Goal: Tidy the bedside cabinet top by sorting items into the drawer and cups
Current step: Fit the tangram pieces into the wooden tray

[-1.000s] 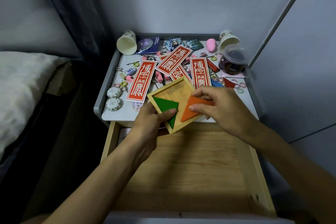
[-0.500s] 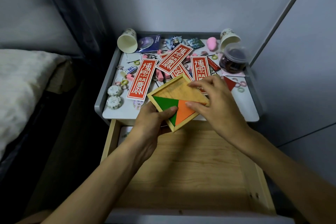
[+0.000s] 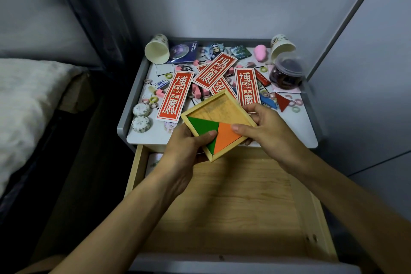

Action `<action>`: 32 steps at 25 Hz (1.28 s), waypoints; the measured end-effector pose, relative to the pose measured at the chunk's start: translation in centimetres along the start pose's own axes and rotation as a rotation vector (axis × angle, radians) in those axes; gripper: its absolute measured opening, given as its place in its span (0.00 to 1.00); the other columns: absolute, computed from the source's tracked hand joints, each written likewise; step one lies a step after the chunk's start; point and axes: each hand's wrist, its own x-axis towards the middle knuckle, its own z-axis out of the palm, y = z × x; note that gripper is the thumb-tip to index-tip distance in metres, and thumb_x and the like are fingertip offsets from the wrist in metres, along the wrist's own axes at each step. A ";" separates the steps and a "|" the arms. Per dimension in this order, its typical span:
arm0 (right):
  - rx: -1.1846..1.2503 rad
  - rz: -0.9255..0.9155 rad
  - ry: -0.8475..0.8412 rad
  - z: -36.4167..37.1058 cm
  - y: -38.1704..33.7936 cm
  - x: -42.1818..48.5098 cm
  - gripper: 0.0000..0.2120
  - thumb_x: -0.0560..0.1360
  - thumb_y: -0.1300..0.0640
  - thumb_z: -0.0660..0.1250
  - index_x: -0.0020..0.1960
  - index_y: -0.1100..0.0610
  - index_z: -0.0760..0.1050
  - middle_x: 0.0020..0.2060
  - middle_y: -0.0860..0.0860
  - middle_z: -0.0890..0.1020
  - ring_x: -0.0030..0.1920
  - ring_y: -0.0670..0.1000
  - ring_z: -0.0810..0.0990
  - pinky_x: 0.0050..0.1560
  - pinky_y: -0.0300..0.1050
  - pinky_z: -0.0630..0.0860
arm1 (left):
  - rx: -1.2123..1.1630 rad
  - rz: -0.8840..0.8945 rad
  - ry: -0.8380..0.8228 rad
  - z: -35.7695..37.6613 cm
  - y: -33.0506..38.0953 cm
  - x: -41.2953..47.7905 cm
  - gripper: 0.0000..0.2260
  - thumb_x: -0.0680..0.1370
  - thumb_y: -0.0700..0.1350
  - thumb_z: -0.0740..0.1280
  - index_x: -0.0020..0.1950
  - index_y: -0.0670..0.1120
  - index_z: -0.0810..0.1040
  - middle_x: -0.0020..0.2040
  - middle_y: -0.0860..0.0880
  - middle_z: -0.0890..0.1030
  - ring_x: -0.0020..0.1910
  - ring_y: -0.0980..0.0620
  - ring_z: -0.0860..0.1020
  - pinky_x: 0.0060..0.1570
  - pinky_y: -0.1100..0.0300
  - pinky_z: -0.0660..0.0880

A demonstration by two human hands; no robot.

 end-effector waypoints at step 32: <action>0.039 -0.016 0.099 1.5 0.3 -1.1 0.21 0.75 0.56 0.71 0.65 0.54 0.69 0.54 0.48 0.82 0.52 0.46 0.82 0.41 0.37 0.77 | -0.057 0.024 0.080 0.3 -0.4 0.0 0.18 0.73 0.39 0.73 0.63 0.43 0.77 0.54 0.46 0.84 0.53 0.46 0.82 0.47 0.52 0.79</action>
